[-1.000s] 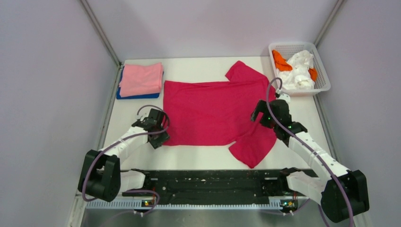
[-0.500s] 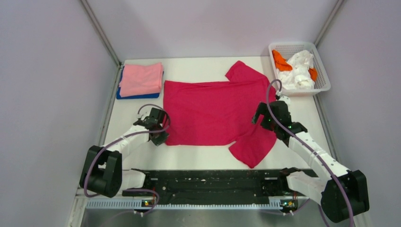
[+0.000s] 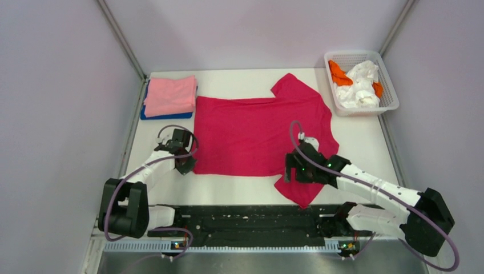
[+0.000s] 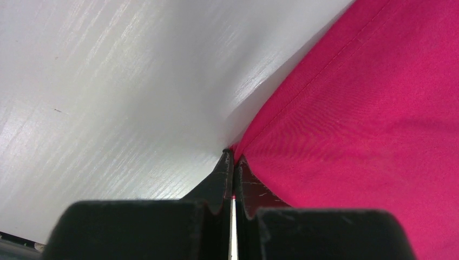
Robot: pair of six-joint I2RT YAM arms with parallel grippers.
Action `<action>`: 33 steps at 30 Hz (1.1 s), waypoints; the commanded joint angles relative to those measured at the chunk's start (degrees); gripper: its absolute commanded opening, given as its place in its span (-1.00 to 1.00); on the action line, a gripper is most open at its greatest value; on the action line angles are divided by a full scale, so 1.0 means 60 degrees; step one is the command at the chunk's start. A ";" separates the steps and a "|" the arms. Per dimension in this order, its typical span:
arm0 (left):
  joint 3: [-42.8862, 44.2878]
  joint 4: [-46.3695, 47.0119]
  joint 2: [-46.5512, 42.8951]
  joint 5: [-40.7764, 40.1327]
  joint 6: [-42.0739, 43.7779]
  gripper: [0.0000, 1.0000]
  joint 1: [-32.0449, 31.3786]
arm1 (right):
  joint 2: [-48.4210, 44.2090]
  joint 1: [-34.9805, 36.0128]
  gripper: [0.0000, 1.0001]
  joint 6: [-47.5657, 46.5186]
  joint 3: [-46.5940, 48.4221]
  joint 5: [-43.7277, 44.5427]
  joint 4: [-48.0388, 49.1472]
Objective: Fold and stack the t-shirts
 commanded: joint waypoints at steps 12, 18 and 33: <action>-0.0097 0.0208 -0.0298 0.0211 0.0187 -1.00 0.0041 | 0.1153 0.2941 0.42 0.2020 -0.0101 -0.0153 -0.1969; -0.0076 0.0160 -0.0277 0.0315 0.0184 -1.00 0.0038 | 0.2125 0.2931 0.13 0.1958 -0.0368 0.0089 -0.0752; -0.0748 -0.1277 -0.1556 -0.0052 -0.0476 -1.00 0.0041 | 0.0256 0.3704 -1.00 0.2945 -0.0297 -0.1081 -0.3300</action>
